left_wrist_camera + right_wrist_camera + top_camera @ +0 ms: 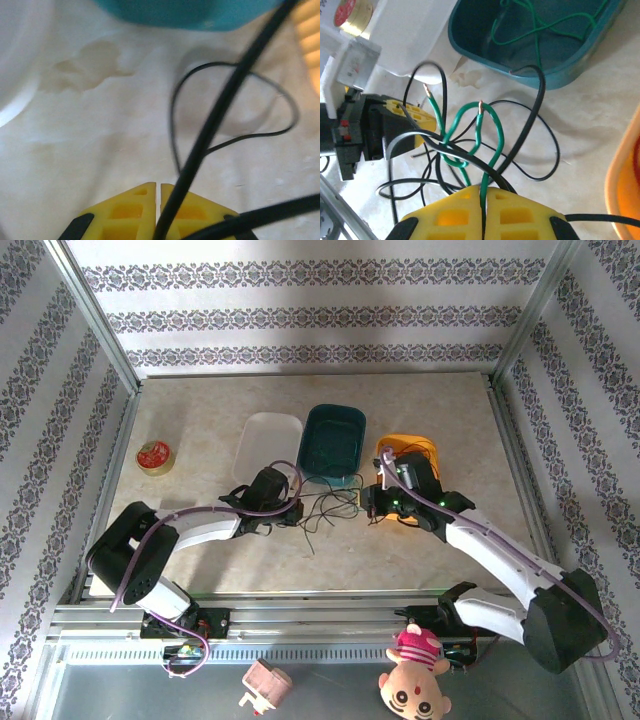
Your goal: Untangle the cables
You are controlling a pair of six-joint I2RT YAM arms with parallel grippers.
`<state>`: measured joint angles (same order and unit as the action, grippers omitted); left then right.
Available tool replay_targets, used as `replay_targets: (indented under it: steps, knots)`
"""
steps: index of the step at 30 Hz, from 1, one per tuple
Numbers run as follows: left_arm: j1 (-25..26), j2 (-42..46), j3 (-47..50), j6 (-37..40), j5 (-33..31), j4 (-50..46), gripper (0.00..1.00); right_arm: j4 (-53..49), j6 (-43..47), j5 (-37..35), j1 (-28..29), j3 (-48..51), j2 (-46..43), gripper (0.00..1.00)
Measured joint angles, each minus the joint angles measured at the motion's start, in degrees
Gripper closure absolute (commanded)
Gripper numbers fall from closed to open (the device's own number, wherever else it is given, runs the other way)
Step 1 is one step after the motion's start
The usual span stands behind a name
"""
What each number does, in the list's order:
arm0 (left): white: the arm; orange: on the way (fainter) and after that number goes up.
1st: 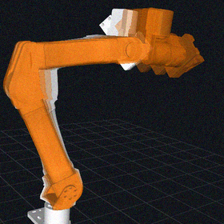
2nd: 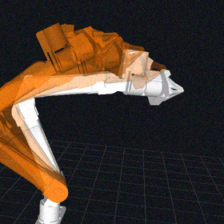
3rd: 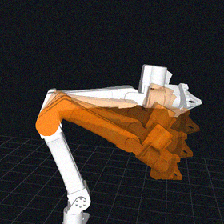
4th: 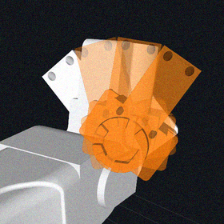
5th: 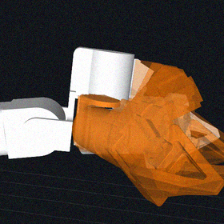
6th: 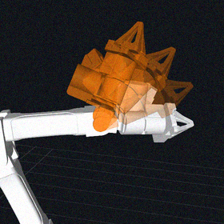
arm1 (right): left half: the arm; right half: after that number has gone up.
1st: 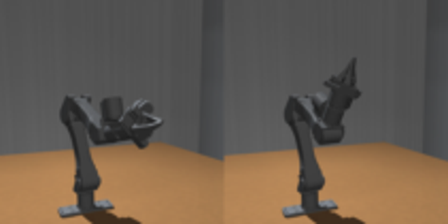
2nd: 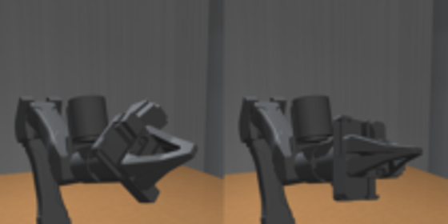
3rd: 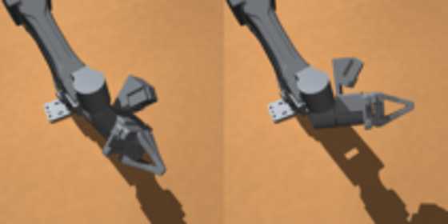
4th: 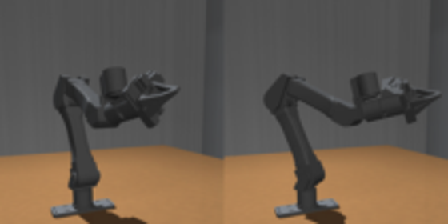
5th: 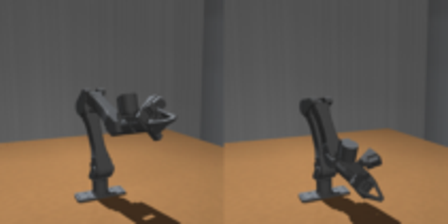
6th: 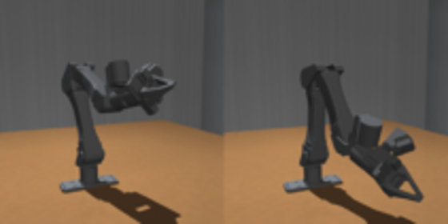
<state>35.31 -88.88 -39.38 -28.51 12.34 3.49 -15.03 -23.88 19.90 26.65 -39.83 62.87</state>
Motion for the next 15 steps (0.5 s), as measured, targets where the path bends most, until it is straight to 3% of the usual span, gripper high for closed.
replay_targets:
  steps: [3,7,9,15]
  knots:
    - [-0.17,-0.39,1.44,0.46,0.76,-0.92,1.00,0.07,0.02,0.63,-0.52,0.00,-0.13,1.00]
    - [-0.31,2.23,4.17,1.09,4.63,-0.37,0.56,0.04,0.04,0.79,0.20,-0.02,2.43,1.00]
    - [-0.59,5.73,5.57,2.01,6.69,-0.39,0.43,0.15,0.02,1.11,0.76,-0.07,4.55,1.00]
    - [-0.92,15.63,5.49,5.49,11.15,-0.48,0.37,0.52,-0.02,4.55,1.25,-0.76,10.38,0.99]
